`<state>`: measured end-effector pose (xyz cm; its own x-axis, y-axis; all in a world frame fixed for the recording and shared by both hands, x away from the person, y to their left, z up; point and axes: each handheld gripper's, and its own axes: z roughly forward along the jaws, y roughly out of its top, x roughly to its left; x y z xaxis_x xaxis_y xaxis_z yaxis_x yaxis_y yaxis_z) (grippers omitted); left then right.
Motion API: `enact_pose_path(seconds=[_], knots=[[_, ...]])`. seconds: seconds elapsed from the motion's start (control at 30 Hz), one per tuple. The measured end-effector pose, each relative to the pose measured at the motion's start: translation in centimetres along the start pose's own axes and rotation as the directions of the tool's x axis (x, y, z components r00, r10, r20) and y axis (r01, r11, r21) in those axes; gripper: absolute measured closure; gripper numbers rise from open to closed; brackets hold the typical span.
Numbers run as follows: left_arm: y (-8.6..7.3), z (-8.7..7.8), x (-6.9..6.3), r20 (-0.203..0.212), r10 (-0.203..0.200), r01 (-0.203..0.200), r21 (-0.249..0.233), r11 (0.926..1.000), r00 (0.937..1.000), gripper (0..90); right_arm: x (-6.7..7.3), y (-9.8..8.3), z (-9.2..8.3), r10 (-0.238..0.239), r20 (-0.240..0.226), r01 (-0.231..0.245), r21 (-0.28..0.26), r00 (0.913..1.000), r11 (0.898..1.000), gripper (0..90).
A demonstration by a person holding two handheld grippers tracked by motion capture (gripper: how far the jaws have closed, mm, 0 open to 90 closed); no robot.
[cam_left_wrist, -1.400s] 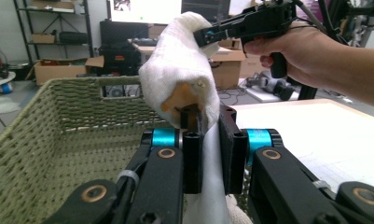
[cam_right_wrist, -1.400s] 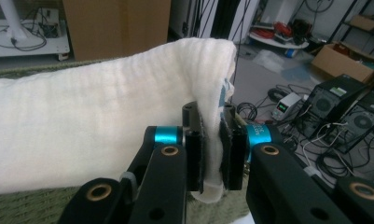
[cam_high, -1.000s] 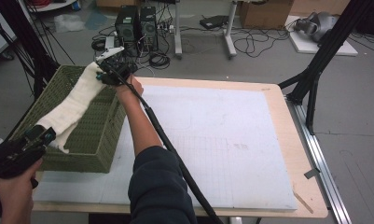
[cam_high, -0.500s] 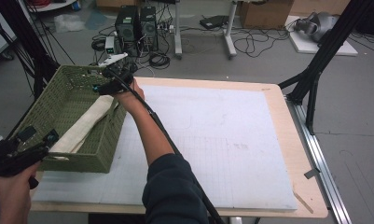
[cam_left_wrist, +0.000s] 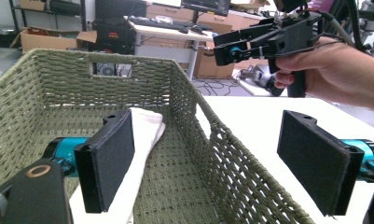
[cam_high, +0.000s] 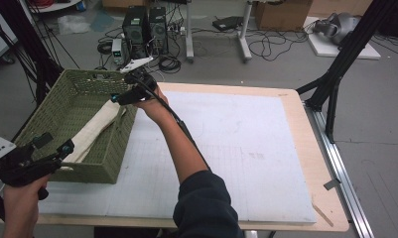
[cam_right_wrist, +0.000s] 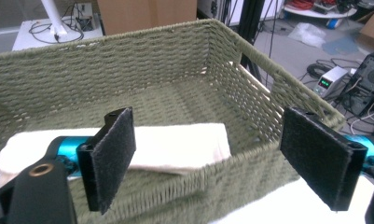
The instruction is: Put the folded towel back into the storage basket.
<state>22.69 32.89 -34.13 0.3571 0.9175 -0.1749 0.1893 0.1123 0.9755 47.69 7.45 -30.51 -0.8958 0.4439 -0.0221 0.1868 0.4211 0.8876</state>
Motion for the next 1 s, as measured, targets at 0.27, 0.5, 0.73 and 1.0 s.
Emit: enact_pose_path(seconds=[0.27,0.5,0.73,1.0], knots=[[0.2,0.4,-0.8,0.073,0.020,-0.019,-0.014,0.9997,0.9971,19.4,-0.6,-0.9,-3.8,-0.005,0.014,0.005,-0.021,0.9999,1.000,17.3],[0.2,1.3,-1.9,0.135,0.045,-0.042,-0.028,0.9987,0.9898,19.4,-1.4,-2.1,-7.5,-0.001,0.053,0.003,-0.041,0.9986,0.999,17.2],[0.2,2.3,-3.4,0.171,0.086,-0.088,0.000,0.9961,0.9815,19.4,-1.7,-3.9,-11.2,-0.011,0.097,0.015,-0.041,0.9952,0.999,17.3],[0.2,3.7,-5.2,0.220,0.123,-0.133,0.033,0.9906,0.9678,19.4,-2.6,-6.5,-15.5,0.030,0.154,-0.021,-0.057,0.9876,0.998,17.3]])
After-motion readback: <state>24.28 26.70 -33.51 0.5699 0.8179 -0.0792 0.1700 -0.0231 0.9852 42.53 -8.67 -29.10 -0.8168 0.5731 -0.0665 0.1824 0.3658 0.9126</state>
